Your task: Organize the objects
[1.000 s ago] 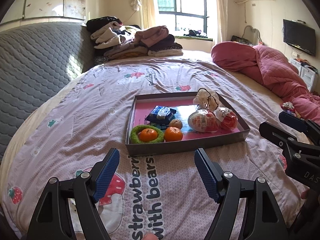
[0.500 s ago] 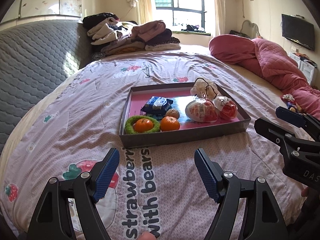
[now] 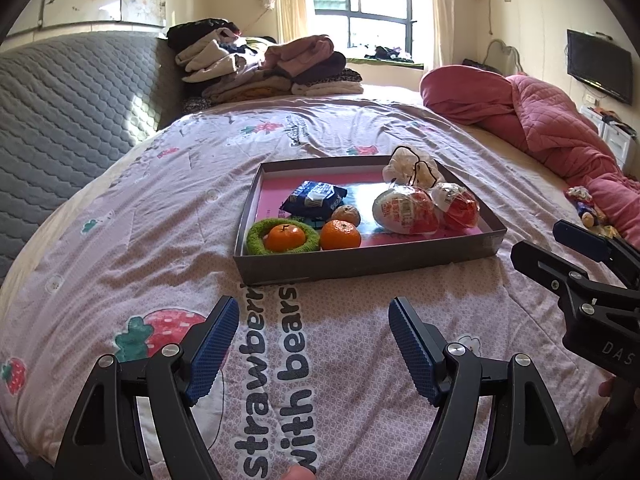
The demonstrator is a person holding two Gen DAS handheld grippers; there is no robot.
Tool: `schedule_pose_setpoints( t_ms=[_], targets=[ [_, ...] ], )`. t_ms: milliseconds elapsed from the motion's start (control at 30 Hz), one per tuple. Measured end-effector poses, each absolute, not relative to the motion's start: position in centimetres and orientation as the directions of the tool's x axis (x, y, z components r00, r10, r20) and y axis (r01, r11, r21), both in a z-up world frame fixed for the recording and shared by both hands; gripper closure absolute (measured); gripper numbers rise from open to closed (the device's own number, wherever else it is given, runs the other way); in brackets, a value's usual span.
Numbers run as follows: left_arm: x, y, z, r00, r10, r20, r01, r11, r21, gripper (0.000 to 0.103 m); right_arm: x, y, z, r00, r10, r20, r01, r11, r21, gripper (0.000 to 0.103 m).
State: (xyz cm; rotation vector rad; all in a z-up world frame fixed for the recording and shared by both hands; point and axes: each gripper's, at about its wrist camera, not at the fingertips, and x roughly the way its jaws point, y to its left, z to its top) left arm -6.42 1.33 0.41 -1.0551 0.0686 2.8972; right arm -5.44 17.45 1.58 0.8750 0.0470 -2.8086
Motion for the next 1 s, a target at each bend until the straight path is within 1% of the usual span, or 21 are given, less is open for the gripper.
schedule_pose_setpoints(
  t_ms=[400,533,667,867,1000],
  targets=[
    [-7.1,1.2,-0.8,-0.76,0.028,-0.649,-0.062,-0.998,0.029,0.025,-5.9,17.6,-0.1,-0.799,-0.165,-0.578,0.177,-0.984,0.037,0.029],
    [-7.4,1.1,-1.4,-0.757,0.049,-0.652,-0.076,-0.997,0.013,0.025,-6.0,17.7,-0.5,-0.8,-0.16,-0.579,0.17,-0.985,0.037,0.029],
    [-7.8,1.4,-2.1,-0.752,0.048,-0.657,-0.088,-0.996,0.027,0.025,-6.2,17.7,-1.2,-0.793,-0.157,-0.589,0.167,-0.985,0.038,0.029],
    [-8.6,1.1,-3.5,-0.727,0.004,-0.686,-0.046,-0.998,0.042,0.025,-6.3,17.4,-2.2,-0.778,-0.147,-0.611,0.168,-0.985,0.023,0.029],
    [-8.8,0.6,-4.0,-0.725,-0.001,-0.689,-0.033,-0.999,0.036,0.025,-6.4,17.1,-2.8,-0.77,-0.148,-0.62,0.171,-0.985,0.023,0.029]
  ],
)
